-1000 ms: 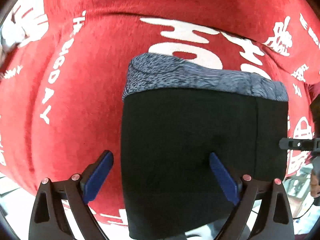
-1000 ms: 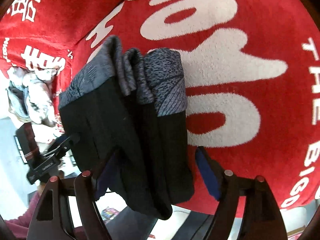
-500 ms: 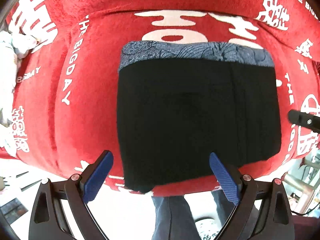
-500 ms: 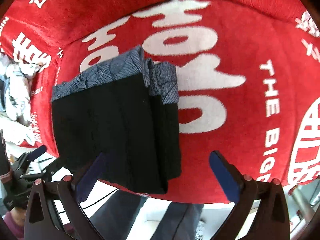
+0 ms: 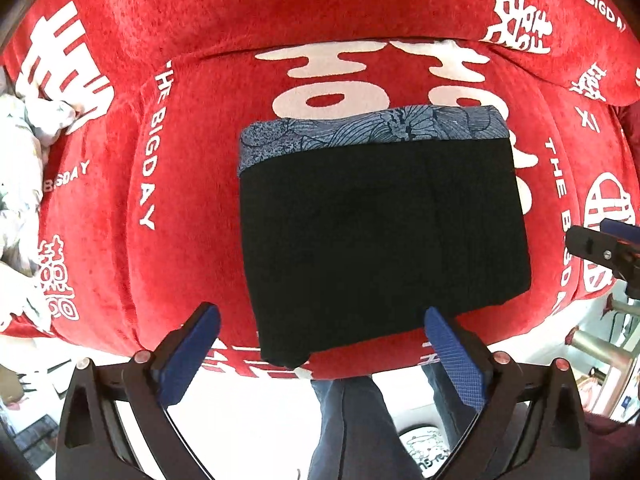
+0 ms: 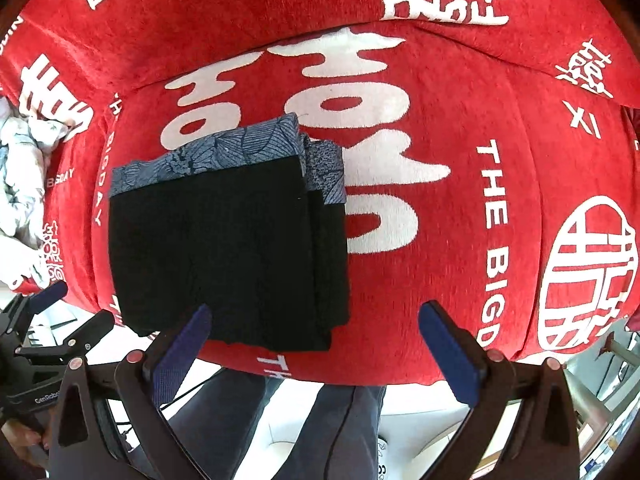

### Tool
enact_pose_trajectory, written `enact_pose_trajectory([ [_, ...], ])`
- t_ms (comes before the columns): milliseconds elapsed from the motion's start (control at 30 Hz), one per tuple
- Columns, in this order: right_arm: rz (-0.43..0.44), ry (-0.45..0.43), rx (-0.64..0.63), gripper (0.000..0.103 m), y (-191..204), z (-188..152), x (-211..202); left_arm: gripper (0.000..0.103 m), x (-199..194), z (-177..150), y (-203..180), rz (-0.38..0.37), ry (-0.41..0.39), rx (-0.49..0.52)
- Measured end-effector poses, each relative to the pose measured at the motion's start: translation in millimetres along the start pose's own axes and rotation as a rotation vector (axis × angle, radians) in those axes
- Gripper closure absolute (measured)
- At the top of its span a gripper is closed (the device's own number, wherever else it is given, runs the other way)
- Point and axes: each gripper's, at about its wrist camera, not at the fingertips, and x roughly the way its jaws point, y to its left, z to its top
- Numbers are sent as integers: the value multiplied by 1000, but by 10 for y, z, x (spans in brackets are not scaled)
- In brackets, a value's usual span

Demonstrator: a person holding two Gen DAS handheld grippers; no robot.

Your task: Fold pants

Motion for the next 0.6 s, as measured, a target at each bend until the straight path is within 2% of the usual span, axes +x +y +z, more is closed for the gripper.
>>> enact_pose_trajectory([
  [367, -6, 13, -30, 0, 101, -125, -154, 1, -186, -30, -122, -14, 16, 77],
  [600, 8, 30, 11, 0, 113, -142, -206, 1, -323, -13, -71, -14, -20, 74],
])
